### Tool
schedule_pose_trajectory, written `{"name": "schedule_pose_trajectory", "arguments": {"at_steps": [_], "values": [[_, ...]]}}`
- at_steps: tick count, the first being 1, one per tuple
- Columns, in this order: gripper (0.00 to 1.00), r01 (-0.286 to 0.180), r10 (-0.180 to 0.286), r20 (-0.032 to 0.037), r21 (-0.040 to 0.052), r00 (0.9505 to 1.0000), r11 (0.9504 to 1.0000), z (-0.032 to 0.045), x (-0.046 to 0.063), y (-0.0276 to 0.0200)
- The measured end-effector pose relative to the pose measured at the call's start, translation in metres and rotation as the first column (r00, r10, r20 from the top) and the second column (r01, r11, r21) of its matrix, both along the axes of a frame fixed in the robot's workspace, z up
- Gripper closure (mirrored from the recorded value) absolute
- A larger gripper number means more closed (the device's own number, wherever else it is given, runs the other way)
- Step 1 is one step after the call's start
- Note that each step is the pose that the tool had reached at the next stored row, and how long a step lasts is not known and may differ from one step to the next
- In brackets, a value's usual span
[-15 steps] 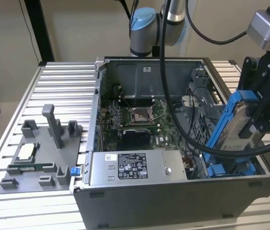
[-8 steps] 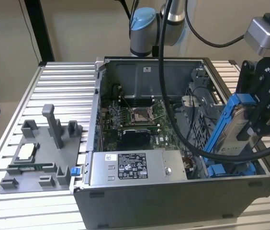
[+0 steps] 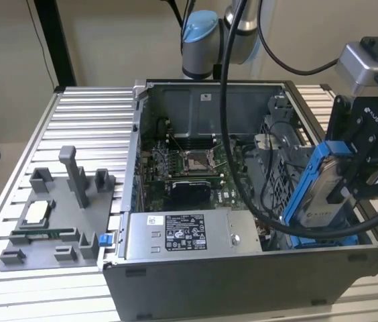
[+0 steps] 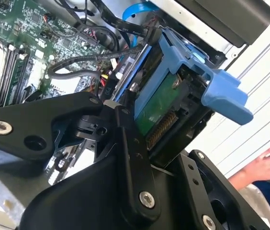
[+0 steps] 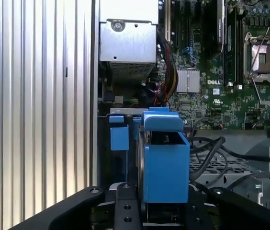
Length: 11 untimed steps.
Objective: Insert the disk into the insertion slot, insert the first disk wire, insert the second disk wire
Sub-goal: 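Insert the disk into the insertion slot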
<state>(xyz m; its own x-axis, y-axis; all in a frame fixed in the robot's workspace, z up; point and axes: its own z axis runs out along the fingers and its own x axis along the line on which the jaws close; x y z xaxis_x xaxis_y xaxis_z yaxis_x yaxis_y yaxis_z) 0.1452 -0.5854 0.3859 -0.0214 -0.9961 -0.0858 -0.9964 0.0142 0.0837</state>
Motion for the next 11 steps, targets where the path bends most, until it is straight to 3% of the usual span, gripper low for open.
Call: {"name": "schedule_pose_trajectory", "arguments": {"at_steps": [11], "values": [[1.0,0.0,0.0,0.0,0.0008,1.0,1.0,-0.02,0.0,0.0]]}}
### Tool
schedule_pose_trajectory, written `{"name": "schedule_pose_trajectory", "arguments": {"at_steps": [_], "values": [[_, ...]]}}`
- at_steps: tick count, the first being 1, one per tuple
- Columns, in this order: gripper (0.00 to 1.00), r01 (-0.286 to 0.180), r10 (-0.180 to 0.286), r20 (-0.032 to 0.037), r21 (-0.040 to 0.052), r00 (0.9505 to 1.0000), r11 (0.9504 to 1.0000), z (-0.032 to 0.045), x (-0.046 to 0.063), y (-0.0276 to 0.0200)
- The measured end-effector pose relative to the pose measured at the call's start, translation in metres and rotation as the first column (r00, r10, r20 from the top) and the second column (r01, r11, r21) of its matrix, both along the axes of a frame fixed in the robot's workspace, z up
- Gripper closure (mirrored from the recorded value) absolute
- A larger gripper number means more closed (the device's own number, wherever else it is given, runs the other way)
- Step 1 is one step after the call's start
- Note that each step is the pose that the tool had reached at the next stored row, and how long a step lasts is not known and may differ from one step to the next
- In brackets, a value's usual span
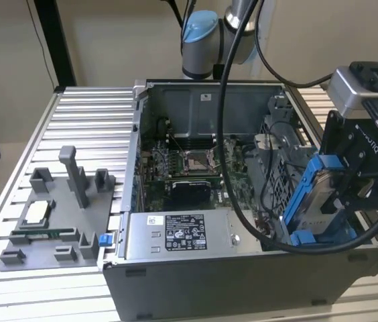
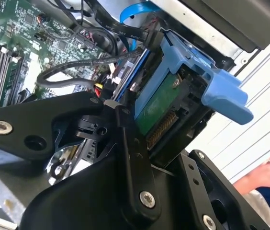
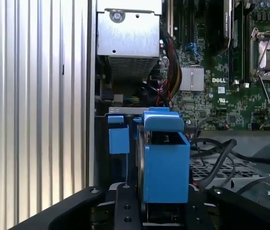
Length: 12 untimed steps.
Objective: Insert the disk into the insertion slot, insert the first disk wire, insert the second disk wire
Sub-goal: 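Insert the disk into the insertion slot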
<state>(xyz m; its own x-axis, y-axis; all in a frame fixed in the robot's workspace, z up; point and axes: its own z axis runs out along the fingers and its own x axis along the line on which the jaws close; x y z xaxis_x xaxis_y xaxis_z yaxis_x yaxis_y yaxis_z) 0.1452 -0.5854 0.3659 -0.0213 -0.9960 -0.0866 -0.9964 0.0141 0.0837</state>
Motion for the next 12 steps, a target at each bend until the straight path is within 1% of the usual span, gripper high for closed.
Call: {"name": "schedule_pose_trajectory", "arguments": {"at_steps": [2,10,11,12], "values": [[1.0,0.0,0.0,0.0,0.0,1.0,1.0,-0.0022,0.0,0.0],[1.0,0.0,0.0,0.0,0.0,1.0,1.0,-0.0025,0.0,0.0],[1.0,0.0,0.0,0.0001,0.0012,1.0,1.0,-0.0028,0.0,0.0002],[0.0,0.0,0.0,0.0002,0.0014,1.0,1.0,-0.003,0.0001,0.0002]]}}
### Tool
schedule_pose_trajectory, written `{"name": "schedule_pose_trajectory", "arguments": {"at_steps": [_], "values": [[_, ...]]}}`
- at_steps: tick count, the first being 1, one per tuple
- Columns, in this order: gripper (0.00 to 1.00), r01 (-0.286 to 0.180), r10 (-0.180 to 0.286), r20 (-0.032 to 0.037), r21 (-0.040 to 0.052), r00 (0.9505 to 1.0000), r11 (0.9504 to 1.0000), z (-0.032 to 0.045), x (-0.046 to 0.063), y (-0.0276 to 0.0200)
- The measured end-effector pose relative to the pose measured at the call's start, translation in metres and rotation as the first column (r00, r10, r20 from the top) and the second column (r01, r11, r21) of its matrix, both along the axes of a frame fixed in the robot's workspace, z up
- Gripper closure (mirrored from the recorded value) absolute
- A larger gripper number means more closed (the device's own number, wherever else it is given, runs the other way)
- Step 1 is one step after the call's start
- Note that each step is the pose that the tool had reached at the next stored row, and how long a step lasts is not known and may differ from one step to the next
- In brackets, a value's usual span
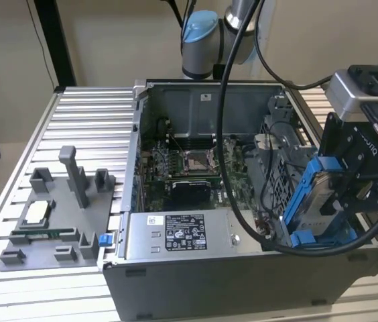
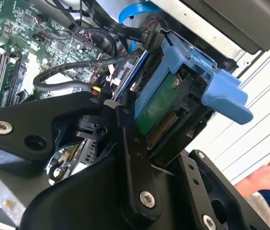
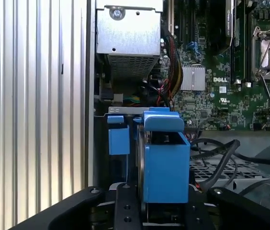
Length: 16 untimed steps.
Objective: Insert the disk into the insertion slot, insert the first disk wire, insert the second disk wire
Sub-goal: 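Insert the disk into the insertion slot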
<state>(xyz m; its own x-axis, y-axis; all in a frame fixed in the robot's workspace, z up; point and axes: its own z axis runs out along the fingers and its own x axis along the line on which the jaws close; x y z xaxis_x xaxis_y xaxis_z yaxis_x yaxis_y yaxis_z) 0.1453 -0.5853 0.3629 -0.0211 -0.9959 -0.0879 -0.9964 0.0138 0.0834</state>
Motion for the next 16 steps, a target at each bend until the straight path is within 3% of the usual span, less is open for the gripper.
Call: {"name": "schedule_pose_trajectory", "arguments": {"at_steps": [5,13,14,15,16], "values": [[0.0,0.0,0.0,-0.0002,-0.0013,1.0,1.0,0.0081,0.0,-0.0002],[0.0,0.0,0.0,-0.0003,-0.0012,1.0,1.0,0.0422,0.0,-0.0001],[0.0,0.0,0.0,0.0008,-0.0014,1.0,1.0,0.0428,0.0,0.0002],[0.0,0.0,0.0,0.0062,-0.001,1.0,1.0,0.0426,-0.001,0.0007],[0.0,0.0,0.0,0.0193,-0.0012,0.9998,1.0,0.0426,-0.003,0.0011]]}}
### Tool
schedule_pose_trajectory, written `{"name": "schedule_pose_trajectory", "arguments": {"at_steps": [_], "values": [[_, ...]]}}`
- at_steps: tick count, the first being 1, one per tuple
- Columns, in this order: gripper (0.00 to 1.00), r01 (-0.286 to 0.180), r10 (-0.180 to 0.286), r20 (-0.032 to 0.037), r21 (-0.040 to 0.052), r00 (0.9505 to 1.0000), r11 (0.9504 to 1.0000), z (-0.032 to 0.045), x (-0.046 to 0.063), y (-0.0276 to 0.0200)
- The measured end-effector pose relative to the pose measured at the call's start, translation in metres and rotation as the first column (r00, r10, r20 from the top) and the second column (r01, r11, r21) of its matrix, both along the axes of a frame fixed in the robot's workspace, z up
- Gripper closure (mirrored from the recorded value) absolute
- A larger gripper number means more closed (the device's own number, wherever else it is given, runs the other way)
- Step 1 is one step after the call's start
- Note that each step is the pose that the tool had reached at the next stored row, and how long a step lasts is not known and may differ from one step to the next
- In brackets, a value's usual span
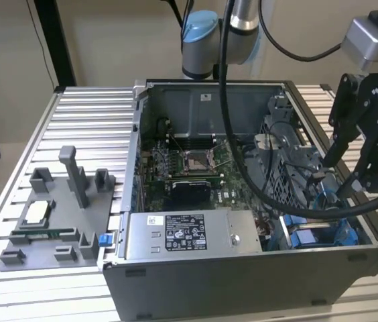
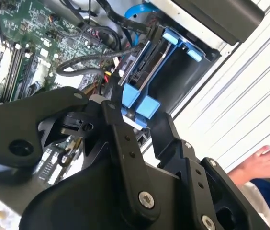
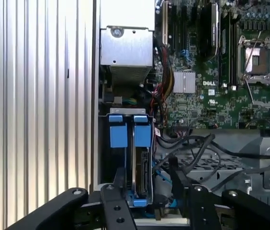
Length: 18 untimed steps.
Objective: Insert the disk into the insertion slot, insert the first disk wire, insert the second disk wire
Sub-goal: 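Insert the disk into the insertion slot, then insert the first disk wire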
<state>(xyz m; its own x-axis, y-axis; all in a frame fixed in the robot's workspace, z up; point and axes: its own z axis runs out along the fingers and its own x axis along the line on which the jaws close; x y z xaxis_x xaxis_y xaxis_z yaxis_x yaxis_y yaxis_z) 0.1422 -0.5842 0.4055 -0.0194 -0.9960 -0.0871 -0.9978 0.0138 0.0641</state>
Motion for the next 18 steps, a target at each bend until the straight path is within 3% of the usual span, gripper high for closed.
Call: {"name": "schedule_pose_trajectory", "arguments": {"at_steps": [2,4,6,7,8,14,18], "values": [[0.0,0.0,0.0,0.0285,0.0,0.9996,1.0,-0.0007,-0.006,0.0006],[0.0,0.0,0.0,0.0528,-0.0001,0.9986,1.0,-0.0016,-0.011,0.0009],[0.0,0.0,0.0,0.0722,-0.0001,0.9974,1.0,-0.003,-0.015,0.0012],[0.0,0.0,0.0,0.0785,0.0001,0.9969,1.0,-0.0037,-0.016,0.0013],[0.0,0.0,0.0,0.0814,0.0001,0.9967,1.0,-0.0039,-0.016,0.0013],[0.0,0.0,0.0,0.0832,0.0006,0.9965,1.0,-0.0052,-0.017,0.0014],[0.0,0.0,-0.001,0.0869,0.0103,0.9962,0.9999,-0.0095,-0.018,0.0017]]}}
